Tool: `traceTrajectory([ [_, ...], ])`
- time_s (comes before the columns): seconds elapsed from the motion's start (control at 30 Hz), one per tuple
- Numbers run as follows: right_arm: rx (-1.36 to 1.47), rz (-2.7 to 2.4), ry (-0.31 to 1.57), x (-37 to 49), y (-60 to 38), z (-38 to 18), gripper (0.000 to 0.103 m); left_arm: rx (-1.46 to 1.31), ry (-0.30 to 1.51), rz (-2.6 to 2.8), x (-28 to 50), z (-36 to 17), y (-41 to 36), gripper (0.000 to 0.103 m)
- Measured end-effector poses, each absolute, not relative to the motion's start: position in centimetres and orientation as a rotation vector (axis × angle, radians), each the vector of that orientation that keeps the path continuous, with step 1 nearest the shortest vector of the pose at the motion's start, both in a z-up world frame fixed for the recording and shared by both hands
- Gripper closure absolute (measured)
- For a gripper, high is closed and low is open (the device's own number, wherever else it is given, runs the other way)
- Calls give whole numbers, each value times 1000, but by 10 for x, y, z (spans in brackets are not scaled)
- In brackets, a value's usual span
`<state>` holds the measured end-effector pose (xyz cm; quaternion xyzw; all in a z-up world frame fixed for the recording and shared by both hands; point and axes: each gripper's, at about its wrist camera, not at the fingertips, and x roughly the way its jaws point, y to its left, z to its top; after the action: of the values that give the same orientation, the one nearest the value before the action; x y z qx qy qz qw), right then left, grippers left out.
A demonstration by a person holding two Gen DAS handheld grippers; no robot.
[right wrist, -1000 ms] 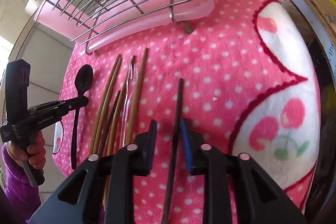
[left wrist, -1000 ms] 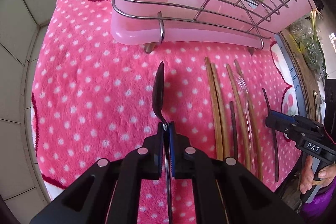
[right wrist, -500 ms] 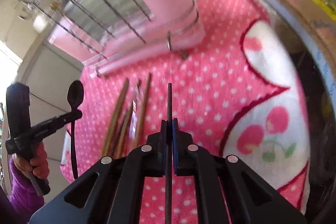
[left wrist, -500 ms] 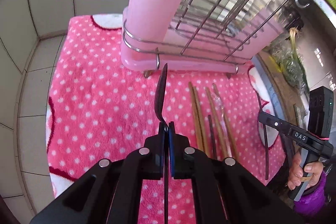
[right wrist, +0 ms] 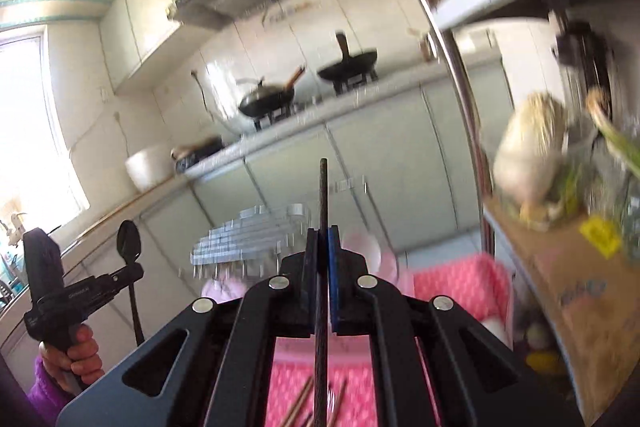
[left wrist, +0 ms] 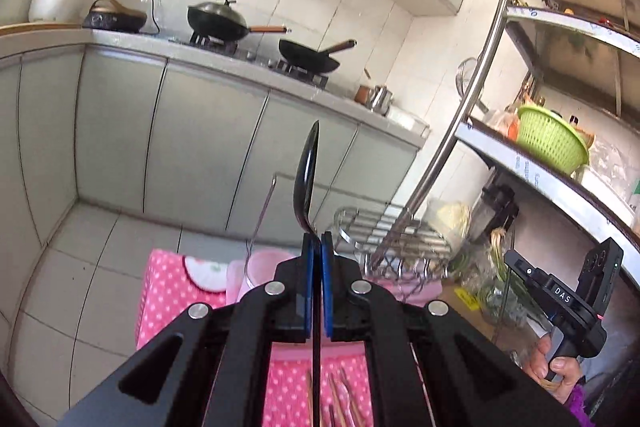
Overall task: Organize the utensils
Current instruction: 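Lift the black spoon and dark stick, carry them into the pink cup and release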
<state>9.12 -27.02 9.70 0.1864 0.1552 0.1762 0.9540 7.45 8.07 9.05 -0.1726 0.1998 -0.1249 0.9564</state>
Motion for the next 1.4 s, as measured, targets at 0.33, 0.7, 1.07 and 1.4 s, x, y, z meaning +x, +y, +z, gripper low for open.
traceTrajectory([
  [0.33,320,267,159,153,-265,113,98,-321,210,-141,123,120,78,100],
  [0.7,254,237,117,178,-253,82,98,-255,111,-58,153,92,78,100],
  [1.07,261,275,277,156,-246,43,98,-265,232,-143,140,44,74,100],
  [1.4,214,275,440,157,-237,31,98,-241,424,-177,151,20,64,98],
])
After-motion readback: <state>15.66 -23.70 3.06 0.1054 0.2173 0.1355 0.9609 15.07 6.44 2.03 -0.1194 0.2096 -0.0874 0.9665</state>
